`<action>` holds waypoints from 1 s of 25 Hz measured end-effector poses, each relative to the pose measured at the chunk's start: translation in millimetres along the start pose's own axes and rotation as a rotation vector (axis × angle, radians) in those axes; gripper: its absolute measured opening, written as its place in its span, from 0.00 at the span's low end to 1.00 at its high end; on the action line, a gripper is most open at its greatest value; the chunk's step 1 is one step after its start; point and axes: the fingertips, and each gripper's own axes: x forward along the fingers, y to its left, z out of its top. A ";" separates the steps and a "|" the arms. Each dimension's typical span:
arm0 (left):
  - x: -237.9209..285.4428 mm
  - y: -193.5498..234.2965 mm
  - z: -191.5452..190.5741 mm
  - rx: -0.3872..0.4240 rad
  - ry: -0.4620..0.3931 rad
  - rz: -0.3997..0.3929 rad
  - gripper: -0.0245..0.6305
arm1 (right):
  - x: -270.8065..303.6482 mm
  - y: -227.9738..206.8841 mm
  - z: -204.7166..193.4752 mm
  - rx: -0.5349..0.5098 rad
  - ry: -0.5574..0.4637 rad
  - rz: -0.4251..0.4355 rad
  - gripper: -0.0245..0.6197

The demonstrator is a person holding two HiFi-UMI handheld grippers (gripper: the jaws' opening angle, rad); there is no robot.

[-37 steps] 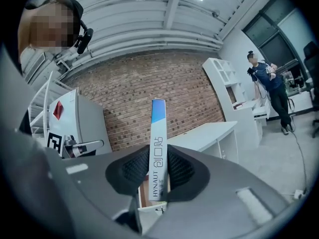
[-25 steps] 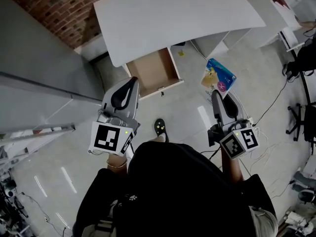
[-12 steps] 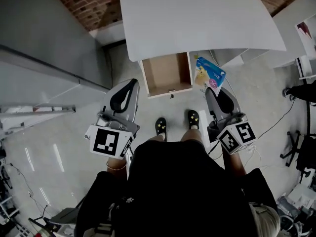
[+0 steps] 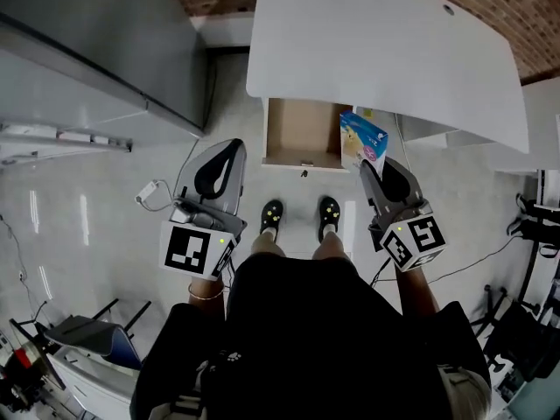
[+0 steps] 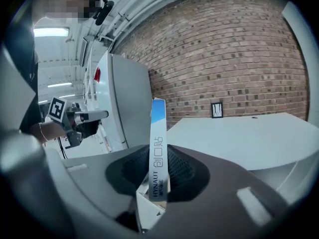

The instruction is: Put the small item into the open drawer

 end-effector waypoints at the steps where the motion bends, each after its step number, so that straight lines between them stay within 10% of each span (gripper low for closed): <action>1: 2.6 1.6 -1.1 -0.006 -0.004 0.015 0.02 | 5.8 -4.0 -3.7 -0.015 0.018 0.014 0.19; 25: 6.8 21.9 -91.7 -0.089 0.129 0.198 0.02 | 111.8 -41.5 -134.9 -0.367 0.373 0.274 0.19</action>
